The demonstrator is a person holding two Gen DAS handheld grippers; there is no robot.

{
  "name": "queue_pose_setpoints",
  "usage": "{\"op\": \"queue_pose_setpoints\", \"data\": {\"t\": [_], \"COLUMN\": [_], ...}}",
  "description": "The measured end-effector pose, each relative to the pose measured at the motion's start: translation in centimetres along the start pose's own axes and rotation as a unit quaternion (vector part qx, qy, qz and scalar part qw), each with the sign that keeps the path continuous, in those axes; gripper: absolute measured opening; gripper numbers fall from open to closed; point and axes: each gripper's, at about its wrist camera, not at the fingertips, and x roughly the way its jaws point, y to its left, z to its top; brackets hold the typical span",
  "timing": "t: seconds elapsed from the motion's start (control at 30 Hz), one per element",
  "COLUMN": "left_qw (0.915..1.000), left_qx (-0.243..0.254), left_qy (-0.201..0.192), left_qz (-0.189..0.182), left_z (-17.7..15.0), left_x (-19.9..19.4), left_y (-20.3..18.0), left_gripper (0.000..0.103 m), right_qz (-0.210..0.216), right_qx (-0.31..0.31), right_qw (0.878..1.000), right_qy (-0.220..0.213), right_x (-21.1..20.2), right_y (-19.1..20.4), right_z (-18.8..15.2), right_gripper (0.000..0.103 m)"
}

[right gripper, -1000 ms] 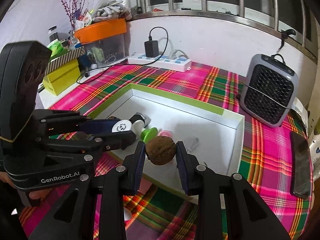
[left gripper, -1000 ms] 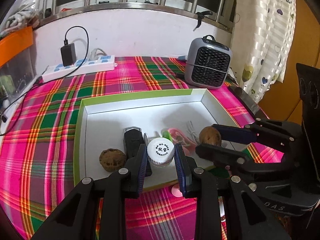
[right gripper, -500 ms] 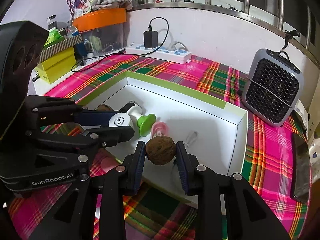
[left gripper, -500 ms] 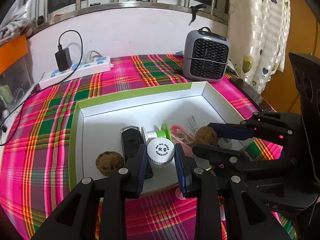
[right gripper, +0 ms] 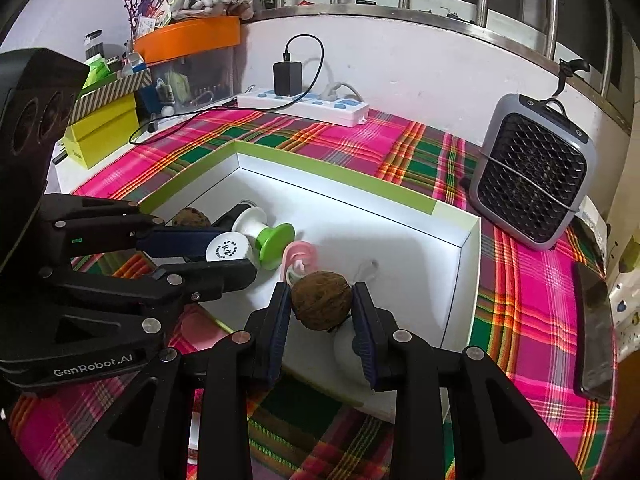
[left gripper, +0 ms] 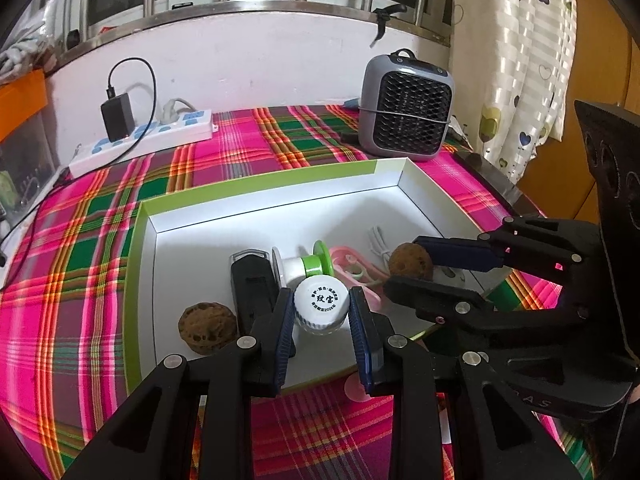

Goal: Organize objects
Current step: 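Lower the walnut and white jar into the box and open both grippers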

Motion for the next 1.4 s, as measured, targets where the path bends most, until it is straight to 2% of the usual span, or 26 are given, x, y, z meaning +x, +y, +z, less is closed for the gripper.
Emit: {"op": "queue_pose_setpoints", "data": {"t": [0.67, 1.1, 1.4], "left_qw": [0.9998, 0.9995, 0.9995], "left_qx": [0.005, -0.001, -0.004], "left_qy": [-0.009, -0.022, -0.026], "left_qz": [-0.014, -0.021, -0.019], "left_z": [-0.2, -0.3, -0.3], "left_x": [-0.4, -1.2, -1.5], "left_y": [-0.3, -0.2, -0.1], "left_gripper": [0.026, 0.026, 0.026], "right_qz": [-0.008, 0.002, 0.009], "right_qx": [0.004, 0.012, 0.010], "right_qw": [1.000, 1.000, 1.000], "right_qy": [-0.009, -0.019, -0.017], "right_x": [-0.7, -1.5, -1.2], "right_y": [0.0, 0.1, 0.5], "right_z": [-0.4, -0.4, -0.4], "right_gripper": [0.034, 0.034, 0.029]}}
